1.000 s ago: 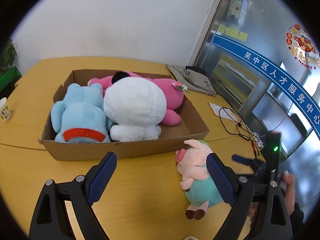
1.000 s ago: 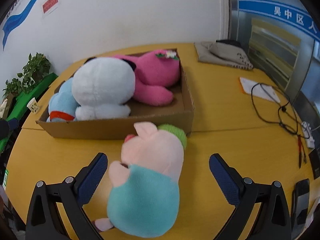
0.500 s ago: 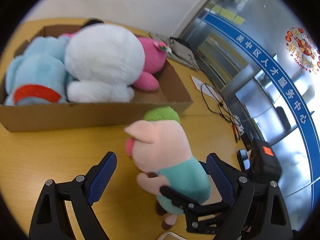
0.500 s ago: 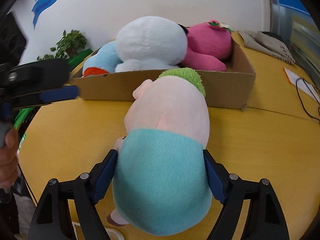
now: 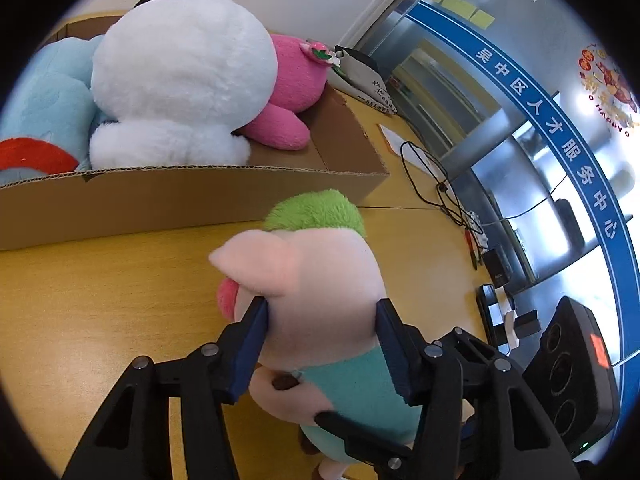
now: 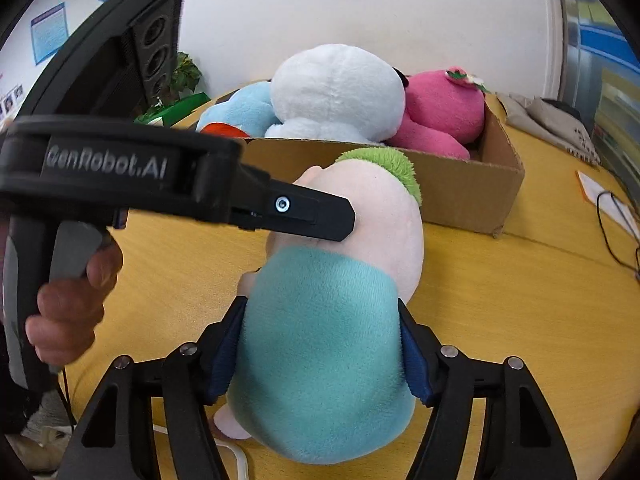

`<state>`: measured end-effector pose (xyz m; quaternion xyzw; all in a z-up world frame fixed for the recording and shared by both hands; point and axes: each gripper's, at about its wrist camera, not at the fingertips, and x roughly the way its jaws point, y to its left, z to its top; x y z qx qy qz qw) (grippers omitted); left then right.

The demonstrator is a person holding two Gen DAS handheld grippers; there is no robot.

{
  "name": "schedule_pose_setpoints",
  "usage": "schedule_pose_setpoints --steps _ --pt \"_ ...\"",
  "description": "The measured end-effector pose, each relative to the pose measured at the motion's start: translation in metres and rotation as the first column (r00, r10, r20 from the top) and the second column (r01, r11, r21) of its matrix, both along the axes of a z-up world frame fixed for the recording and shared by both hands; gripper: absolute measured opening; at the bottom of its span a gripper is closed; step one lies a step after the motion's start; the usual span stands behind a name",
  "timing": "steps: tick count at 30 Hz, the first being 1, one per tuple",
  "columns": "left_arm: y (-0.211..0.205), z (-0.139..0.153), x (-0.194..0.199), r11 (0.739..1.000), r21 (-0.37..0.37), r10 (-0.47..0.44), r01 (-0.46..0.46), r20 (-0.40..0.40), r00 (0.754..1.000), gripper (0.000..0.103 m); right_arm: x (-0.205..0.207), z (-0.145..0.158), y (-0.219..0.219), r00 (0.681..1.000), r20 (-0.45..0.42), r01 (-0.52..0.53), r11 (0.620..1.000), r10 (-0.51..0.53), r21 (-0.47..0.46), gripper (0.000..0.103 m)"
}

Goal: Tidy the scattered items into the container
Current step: 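Close both grippers on the pig plush's teal body, then lift the pig plush with both grippers into the box and open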

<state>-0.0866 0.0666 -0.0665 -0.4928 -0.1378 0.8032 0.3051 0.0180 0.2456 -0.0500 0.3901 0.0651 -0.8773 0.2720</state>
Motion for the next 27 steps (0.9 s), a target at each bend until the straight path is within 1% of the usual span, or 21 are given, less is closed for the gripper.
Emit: schedule_pose_setpoints --steps 2,4,5,7,9,11,13,15,19,22,25,27 --pt "-0.001 0.0 0.001 1.0 -0.01 0.005 -0.005 0.0 1.0 0.05 0.002 0.002 -0.005 1.0 -0.007 -0.003 1.0 0.003 0.01 0.071" --pt "-0.002 0.003 0.003 1.0 -0.01 -0.002 0.002 -0.009 1.0 0.045 0.003 0.004 -0.005 1.0 0.004 -0.002 1.0 0.002 -0.009 0.069" --pt "-0.003 0.006 0.004 1.0 -0.003 -0.004 0.004 -0.013 1.0 0.045 0.004 0.006 -0.004 1.0 0.005 -0.002 1.0 0.002 -0.018 0.069" --pt "-0.004 0.014 0.006 1.0 0.008 -0.005 0.005 -0.03 1.0 0.043 0.004 0.01 -0.004 1.0 -0.01 -0.006 1.0 0.006 -0.023 0.068" --pt "-0.005 0.028 0.006 1.0 0.021 -0.001 0.002 -0.057 0.998 0.043 0.004 0.017 -0.006 1.0 -0.029 -0.01 0.999 0.009 -0.032 0.068" --pt "-0.005 0.046 0.004 0.999 0.035 0.002 0.001 -0.093 0.996 0.043 0.004 0.031 -0.005 0.998 -0.065 -0.01 0.999 0.007 -0.044 0.068" --pt "-0.001 0.07 -0.001 1.0 0.021 -0.002 0.005 -0.149 0.989 0.043 0.002 0.046 -0.005 0.993 -0.117 -0.012 0.999 0.007 -0.041 0.067" --pt "0.001 0.101 -0.011 1.0 0.001 -0.01 0.011 -0.215 0.976 0.043 -0.006 0.064 -0.005 0.986 -0.166 -0.02 0.999 0.013 -0.043 0.067" --pt "0.008 0.161 -0.038 1.0 -0.011 -0.027 0.025 -0.322 0.946 0.043 -0.037 0.113 -0.007 0.961 -0.278 -0.032 0.998 0.014 -0.057 0.067" --pt "0.016 0.198 -0.062 0.999 -0.034 -0.043 0.032 -0.385 0.922 0.043 -0.063 0.148 -0.008 0.931 -0.365 -0.039 0.998 0.018 -0.05 0.067" --pt "0.028 0.218 -0.086 0.997 -0.066 -0.056 0.031 -0.418 0.907 0.043 -0.092 0.172 -0.006 0.918 -0.396 -0.044 0.997 0.015 -0.063 0.068" --pt "0.036 0.221 -0.103 0.997 -0.076 -0.059 0.03 -0.418 0.907 0.043 -0.11 0.18 -0.004 0.915 -0.404 -0.041 0.997 0.008 -0.073 0.068"
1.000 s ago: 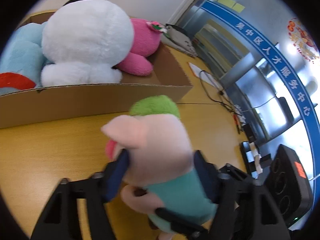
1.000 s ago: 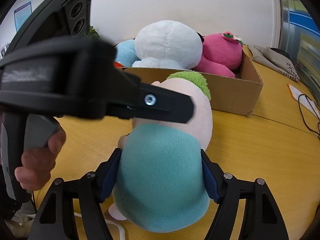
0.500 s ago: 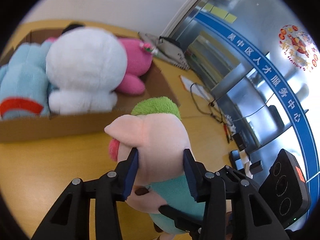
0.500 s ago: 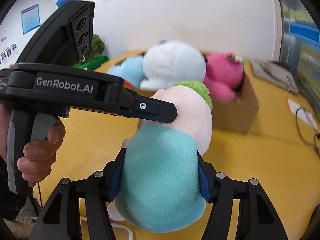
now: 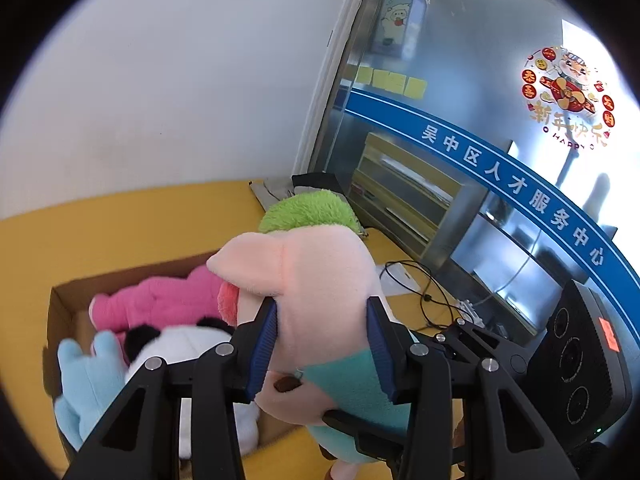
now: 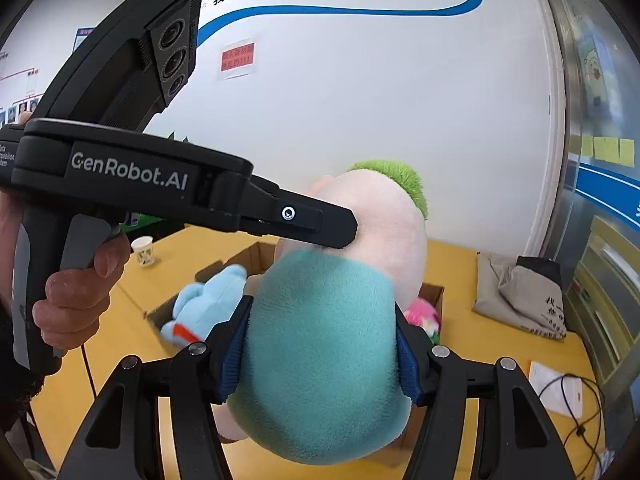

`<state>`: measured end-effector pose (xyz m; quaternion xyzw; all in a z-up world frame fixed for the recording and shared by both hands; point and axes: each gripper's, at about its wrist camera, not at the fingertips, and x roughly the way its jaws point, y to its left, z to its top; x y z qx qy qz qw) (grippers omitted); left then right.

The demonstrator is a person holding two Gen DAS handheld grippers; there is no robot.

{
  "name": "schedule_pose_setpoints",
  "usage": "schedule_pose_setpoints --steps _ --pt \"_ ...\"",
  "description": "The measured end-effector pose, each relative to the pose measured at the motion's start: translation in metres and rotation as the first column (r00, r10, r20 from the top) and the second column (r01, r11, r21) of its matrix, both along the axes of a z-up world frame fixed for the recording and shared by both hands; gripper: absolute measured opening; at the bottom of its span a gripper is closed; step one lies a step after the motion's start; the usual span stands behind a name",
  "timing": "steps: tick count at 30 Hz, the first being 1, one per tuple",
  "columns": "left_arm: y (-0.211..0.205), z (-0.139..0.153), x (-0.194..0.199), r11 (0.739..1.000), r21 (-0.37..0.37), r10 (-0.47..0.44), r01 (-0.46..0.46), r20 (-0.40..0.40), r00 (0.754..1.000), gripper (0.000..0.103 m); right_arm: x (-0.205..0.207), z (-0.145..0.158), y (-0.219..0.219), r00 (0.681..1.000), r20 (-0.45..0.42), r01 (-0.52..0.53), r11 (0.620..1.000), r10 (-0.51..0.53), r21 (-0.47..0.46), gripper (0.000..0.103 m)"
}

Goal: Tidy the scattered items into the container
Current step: 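Lift the pig plush with both grippers into the box and open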

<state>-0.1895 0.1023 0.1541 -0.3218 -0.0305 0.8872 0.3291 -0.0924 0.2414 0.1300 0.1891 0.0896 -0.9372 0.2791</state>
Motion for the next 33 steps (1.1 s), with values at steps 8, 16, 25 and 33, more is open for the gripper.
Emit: schedule_pose_setpoints --steps 8,16,25,33 --pt "0.037 -0.065 -0.065 0.998 -0.065 -0.011 0.02 0.127 0.992 0.042 -0.061 -0.041 0.013 0.999 0.019 0.038 0.999 -0.037 -0.02 0.068" --pt "0.076 -0.157 -0.09 0.976 -0.208 0.011 0.063 0.334 0.942 0.044 -0.095 -0.141 0.021 0.98 0.161 0.105 0.991 -0.117 0.084 0.069" --pt "0.089 -0.174 -0.088 0.957 -0.275 0.009 0.089 0.336 0.942 0.053 -0.085 -0.161 0.04 0.956 0.253 0.12 0.984 -0.15 0.129 0.069" --pt "0.071 -0.139 -0.065 0.953 -0.303 0.097 -0.019 0.245 0.965 0.064 -0.077 -0.156 0.046 0.938 0.292 0.145 0.978 -0.184 0.153 0.098"
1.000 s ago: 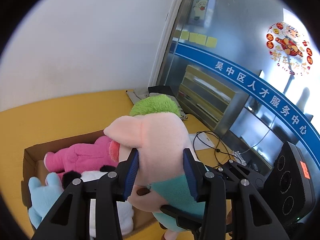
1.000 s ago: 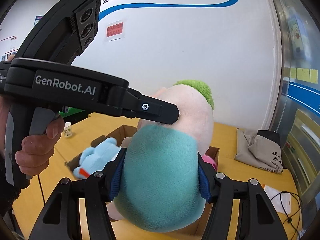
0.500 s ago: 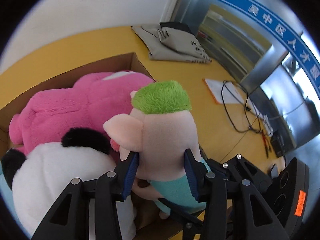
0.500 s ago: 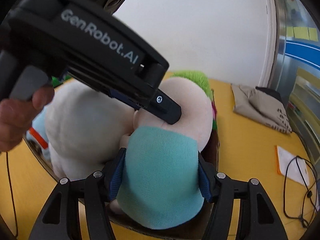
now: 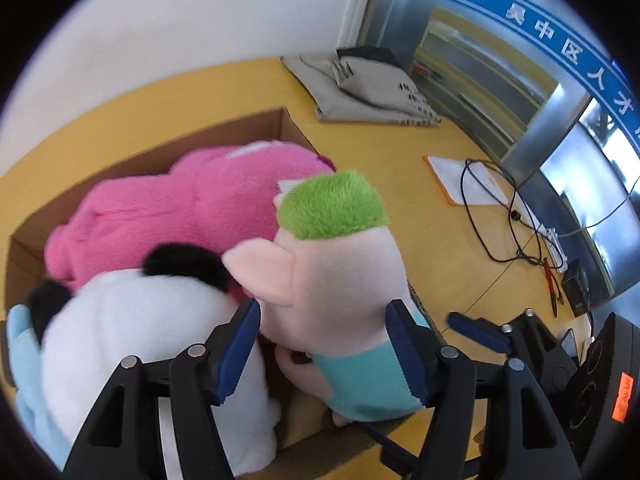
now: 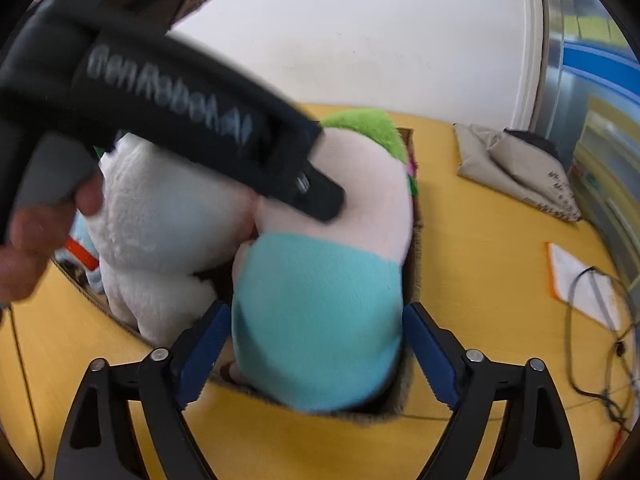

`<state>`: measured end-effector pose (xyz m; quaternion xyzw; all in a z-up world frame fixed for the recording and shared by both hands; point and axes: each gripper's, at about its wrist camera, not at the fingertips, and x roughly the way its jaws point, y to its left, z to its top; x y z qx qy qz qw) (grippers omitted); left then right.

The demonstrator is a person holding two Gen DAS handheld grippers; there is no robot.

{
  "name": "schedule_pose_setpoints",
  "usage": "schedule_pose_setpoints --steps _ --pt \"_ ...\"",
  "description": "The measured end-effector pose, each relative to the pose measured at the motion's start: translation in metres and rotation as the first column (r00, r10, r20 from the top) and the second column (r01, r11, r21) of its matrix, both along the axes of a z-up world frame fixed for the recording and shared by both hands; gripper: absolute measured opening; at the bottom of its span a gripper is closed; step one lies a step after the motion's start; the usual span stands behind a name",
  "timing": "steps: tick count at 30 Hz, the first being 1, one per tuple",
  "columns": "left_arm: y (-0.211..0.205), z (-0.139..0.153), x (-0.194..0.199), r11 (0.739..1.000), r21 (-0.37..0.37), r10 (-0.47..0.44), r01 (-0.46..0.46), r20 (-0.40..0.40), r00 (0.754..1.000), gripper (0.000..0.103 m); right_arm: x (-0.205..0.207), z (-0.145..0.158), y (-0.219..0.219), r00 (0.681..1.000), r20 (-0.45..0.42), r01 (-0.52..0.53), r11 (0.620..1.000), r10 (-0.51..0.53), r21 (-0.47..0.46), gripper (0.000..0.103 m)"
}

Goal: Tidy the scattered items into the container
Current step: 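Lift the pig plush with both grippers into the box and open, then move both grippers down to the clear phone case on the table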

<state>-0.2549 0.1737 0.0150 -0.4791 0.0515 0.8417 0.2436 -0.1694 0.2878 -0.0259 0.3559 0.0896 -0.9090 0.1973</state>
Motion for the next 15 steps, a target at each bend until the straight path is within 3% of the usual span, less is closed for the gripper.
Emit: schedule_pose_setpoints --steps 3,8,12,15 --pt "-0.023 0.034 0.031 1.0 0.013 0.026 -0.025 -0.097 0.995 0.064 0.023 0.021 0.003 0.999 -0.046 -0.008 1.0 0.008 -0.004 0.1" --pt "-0.078 0.081 0.094 0.997 0.067 0.057 -0.046 -0.186 0.981 0.071 0.059 0.059 0.012 0.994 -0.11 -0.019 0.999 0.015 -0.033 0.102" --pt "-0.12 0.094 0.146 0.996 0.035 0.087 -0.081 -0.248 0.965 0.077 0.093 0.085 0.018 0.988 -0.147 -0.049 0.995 0.036 -0.086 0.103" --pt "-0.149 0.085 0.183 0.993 0.028 0.122 -0.118 -0.227 0.966 0.077 0.124 0.094 0.014 0.984 -0.167 -0.068 0.994 0.054 -0.082 0.103"
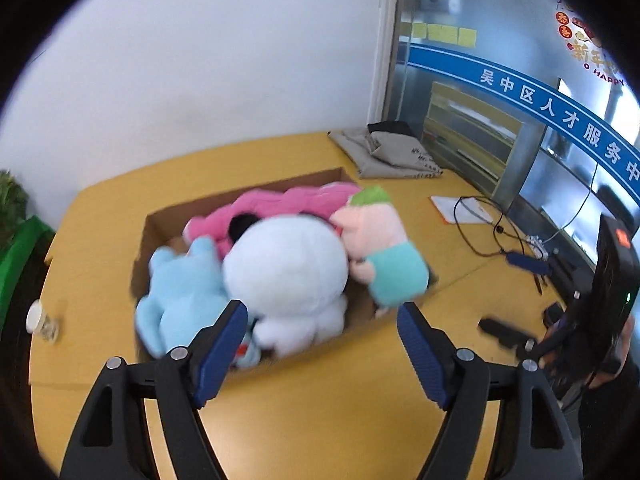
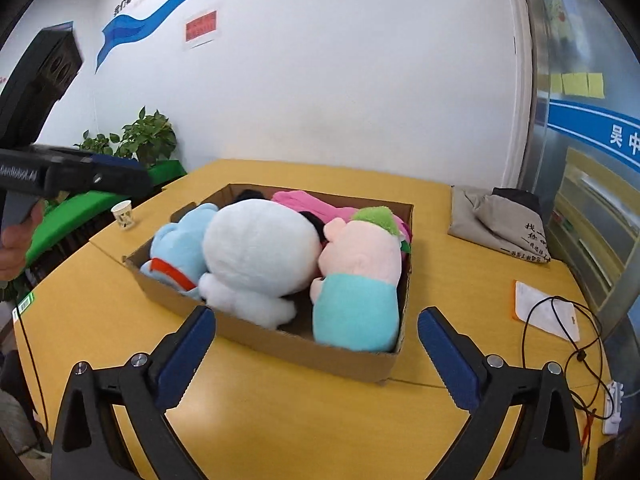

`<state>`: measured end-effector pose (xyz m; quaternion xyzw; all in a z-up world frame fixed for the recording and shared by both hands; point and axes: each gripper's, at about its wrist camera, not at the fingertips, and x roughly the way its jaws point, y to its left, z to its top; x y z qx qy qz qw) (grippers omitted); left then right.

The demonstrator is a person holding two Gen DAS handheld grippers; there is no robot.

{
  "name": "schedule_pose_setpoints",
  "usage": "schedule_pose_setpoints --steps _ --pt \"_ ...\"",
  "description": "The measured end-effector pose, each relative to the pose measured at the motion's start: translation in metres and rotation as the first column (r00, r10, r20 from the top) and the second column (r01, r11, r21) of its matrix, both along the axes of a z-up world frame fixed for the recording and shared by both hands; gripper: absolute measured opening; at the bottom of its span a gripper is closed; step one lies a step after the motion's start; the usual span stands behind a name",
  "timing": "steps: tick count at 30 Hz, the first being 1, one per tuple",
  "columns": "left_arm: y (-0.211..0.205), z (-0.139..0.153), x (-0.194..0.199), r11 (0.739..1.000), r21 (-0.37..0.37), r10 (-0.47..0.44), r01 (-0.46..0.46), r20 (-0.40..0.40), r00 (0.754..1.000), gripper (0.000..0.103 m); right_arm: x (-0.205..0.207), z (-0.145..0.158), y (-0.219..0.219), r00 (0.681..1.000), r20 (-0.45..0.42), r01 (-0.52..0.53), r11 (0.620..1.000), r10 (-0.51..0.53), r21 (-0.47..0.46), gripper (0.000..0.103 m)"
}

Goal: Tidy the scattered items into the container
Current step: 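Move both grippers down to the clear phone case on the table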

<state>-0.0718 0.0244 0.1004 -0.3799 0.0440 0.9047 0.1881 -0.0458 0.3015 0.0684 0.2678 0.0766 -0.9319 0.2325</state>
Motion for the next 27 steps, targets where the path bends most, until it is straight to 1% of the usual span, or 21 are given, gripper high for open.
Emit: schedule_pose_setpoints --steps 4,7,8,10,13,15,17,18,20,22,23,26,27 --pt "-0.025 -0.024 0.046 0.999 0.007 0.037 -0.037 0.026 0.999 0.077 0.027 0.0 -0.007 0.999 -0.015 0.035 0.999 -0.034 0.036 0.103" --pt "-0.039 -0.044 0.075 0.998 0.041 0.046 -0.047 0.036 0.998 0.077 0.048 -0.003 -0.01 0.999 -0.011 0.036 0.998 -0.035 0.043 0.103" --pt "-0.044 -0.052 0.085 0.998 0.047 0.043 -0.045 0.037 0.998 0.077 0.055 -0.004 -0.011 1.0 -0.016 0.024 0.999 -0.023 0.043 0.103" --pt "-0.054 -0.07 0.102 0.998 0.049 0.036 -0.039 0.051 0.998 0.077 0.074 -0.008 -0.015 0.999 -0.022 -0.043 0.998 0.044 0.049 0.103" --pt "-0.07 -0.097 0.125 0.994 0.096 0.04 -0.051 0.117 0.992 0.077 0.104 -0.021 -0.026 0.992 -0.019 -0.121 0.988 0.123 0.098 0.103" --pt "-0.078 -0.114 0.141 0.99 0.121 0.051 -0.071 0.16 0.986 0.077 0.121 -0.038 -0.033 0.984 0.025 -0.178 0.976 0.176 0.126 0.103" --pt "-0.08 -0.131 0.154 0.988 0.131 0.057 -0.085 0.204 0.977 0.077 0.134 -0.063 -0.041 0.969 0.099 -0.24 0.959 0.227 0.151 0.103" --pt "-0.08 -0.139 0.161 0.986 0.142 0.056 -0.091 0.23 0.972 0.077 0.139 -0.081 -0.045 0.955 0.157 -0.275 0.949 0.252 0.155 0.103" --pt "-0.079 -0.155 0.172 0.982 0.168 0.041 -0.092 0.283 0.958 0.077 0.145 -0.109 -0.05 0.934 0.235 -0.314 0.934 0.271 0.171 0.102" --pt "-0.076 -0.169 0.18 0.982 0.17 0.029 -0.089 0.324 0.946 0.077 0.15 -0.131 -0.053 0.924 0.289 -0.313 0.931 0.251 0.191 0.101" --pt "-0.074 -0.175 0.184 0.982 0.167 0.023 -0.085 0.343 0.939 0.077 0.151 -0.139 -0.053 0.919 0.311 -0.308 0.933 0.242 0.186 0.1" --pt "-0.066 -0.193 0.191 0.98 0.184 -0.008 -0.073 0.406 0.914 0.077 0.151 -0.149 -0.051 0.917 0.336 -0.287 0.942 0.216 0.177 0.099" --pt "-0.064 -0.199 0.191 0.98 0.184 -0.013 -0.074 0.43 0.903 0.075 0.151 -0.152 -0.052 0.919 0.338 -0.279 0.942 0.205 0.187 0.095"
